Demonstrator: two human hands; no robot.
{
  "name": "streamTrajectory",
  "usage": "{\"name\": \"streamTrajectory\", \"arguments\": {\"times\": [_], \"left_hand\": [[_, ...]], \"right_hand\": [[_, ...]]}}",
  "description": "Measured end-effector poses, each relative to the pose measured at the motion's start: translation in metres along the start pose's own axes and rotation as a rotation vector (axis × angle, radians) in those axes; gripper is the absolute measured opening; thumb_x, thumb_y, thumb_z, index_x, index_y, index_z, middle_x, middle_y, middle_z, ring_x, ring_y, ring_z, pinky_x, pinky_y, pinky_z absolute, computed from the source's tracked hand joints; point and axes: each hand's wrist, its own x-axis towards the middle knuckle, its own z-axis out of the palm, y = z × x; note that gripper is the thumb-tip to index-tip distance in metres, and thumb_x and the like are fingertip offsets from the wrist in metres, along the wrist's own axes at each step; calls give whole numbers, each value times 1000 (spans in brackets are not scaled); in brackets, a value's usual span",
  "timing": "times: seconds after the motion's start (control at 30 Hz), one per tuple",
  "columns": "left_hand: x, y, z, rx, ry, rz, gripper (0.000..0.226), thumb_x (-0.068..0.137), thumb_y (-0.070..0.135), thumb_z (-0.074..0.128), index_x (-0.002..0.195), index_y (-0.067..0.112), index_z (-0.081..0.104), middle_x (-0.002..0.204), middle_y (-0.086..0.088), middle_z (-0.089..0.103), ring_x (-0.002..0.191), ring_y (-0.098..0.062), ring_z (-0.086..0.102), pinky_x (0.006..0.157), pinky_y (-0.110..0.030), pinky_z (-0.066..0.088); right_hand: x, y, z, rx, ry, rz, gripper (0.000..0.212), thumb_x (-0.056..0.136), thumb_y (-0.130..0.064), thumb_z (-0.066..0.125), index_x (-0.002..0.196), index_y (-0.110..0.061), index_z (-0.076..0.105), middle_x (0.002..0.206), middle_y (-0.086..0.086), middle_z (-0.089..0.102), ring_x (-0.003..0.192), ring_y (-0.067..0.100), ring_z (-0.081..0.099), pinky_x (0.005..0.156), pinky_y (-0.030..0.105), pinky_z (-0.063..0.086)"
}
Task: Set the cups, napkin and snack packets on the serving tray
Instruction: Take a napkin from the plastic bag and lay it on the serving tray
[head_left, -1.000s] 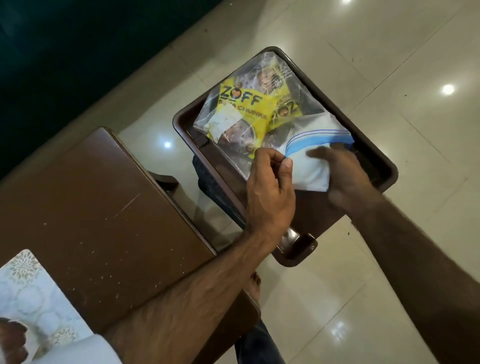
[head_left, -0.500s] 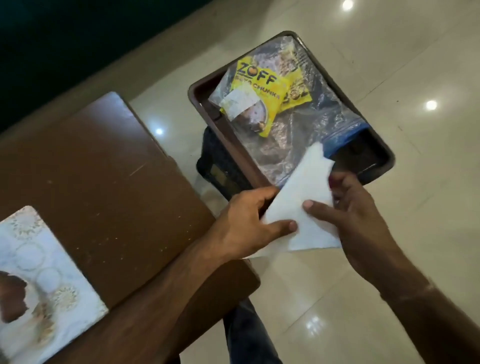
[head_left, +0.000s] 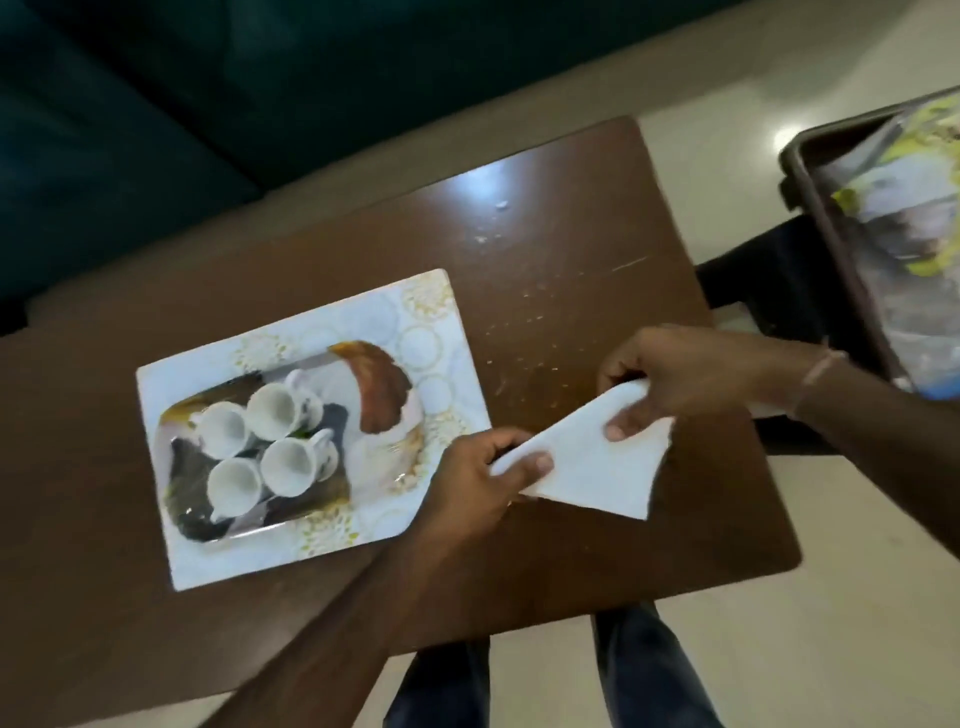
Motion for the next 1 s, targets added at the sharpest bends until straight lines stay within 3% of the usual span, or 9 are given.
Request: {"name": "streamTrajectory", "arguments": {"times": [0.17, 0.33, 0.47, 0.53, 0.6, 0.73, 0.83, 0.9, 1.0], "left_hand": [[-38, -69, -55, -286, 343, -214, 11, 85, 37, 74, 92, 29, 76, 88, 12, 77, 80, -14, 75, 68, -29, 61], [-51, -112, -85, -458, 622, -338, 25, 81, 44, 76, 92, 22, 74, 77, 0, 77, 61, -18, 73, 59, -28, 58], [-51, -133, -97, -308, 779, -404, 35, 79, 56, 73, 89, 22, 71, 68, 1, 74, 61, -17, 71, 67, -39, 60], [-58, -135, -101, -95, 873, -418, 40, 77, 63, 70, 89, 25, 62, 69, 13, 68, 66, -13, 68, 65, -31, 56], [-69, -129, -104, 65, 958, -339, 40, 76, 67, 66, 91, 33, 50, 61, 23, 53, 58, 1, 55, 53, -19, 41], [-77, -125, -124, 240, 849, -57, 33, 86, 54, 65, 113, 36, 57, 58, 14, 55, 57, -4, 58, 53, -21, 44], [-66, -124, -146, 405, 711, -31, 40, 89, 47, 65, 128, 37, 63, 77, 5, 74, 74, -14, 67, 68, -33, 55], [-62, -126, -154, 467, 637, -31, 35, 91, 46, 62, 125, 38, 67, 86, 2, 78, 79, -17, 70, 69, -33, 56], [-62, -133, -159, 536, 590, -9, 31, 91, 44, 61, 121, 39, 69, 91, 1, 78, 78, -17, 69, 69, -33, 57]], "right_hand": [[79, -48, 45, 432, 124, 15, 24, 77, -18, 86, 97, -15, 75, 94, -1, 78, 88, 16, 76, 66, 32, 62], [138, -100, 93, 434, 398, 31, 39, 77, -20, 86, 111, -12, 68, 105, 7, 73, 88, 23, 73, 63, 36, 64], [163, -127, 116, 253, 544, 44, 52, 80, -26, 83, 125, -14, 60, 119, 10, 68, 105, 27, 66, 83, 36, 58], [170, -135, 124, 168, 562, 48, 54, 83, -24, 79, 130, -13, 56, 126, 13, 66, 115, 33, 62, 96, 41, 53], [172, -141, 132, 40, 607, 51, 64, 84, -26, 78, 139, -15, 49, 137, 14, 56, 124, 35, 55, 104, 44, 48], [160, -148, 162, -417, 776, -16, 80, 81, -52, 69, 148, -24, 36, 158, 10, 29, 140, 37, 34, 109, 56, 32], [157, -143, 193, -624, 603, -123, 86, 88, -70, 42, 158, -25, 22, 170, 11, 6, 156, 38, 6, 120, 63, 9], [162, -136, 206, -693, 493, -114, 92, 89, -76, 28, 162, -23, 9, 170, 11, -8, 156, 34, -10, 121, 63, -4], [170, -131, 210, -739, 434, -119, 93, 90, -78, 22, 162, -23, 3, 169, 8, -14, 155, 31, -19, 119, 63, -12]]}}
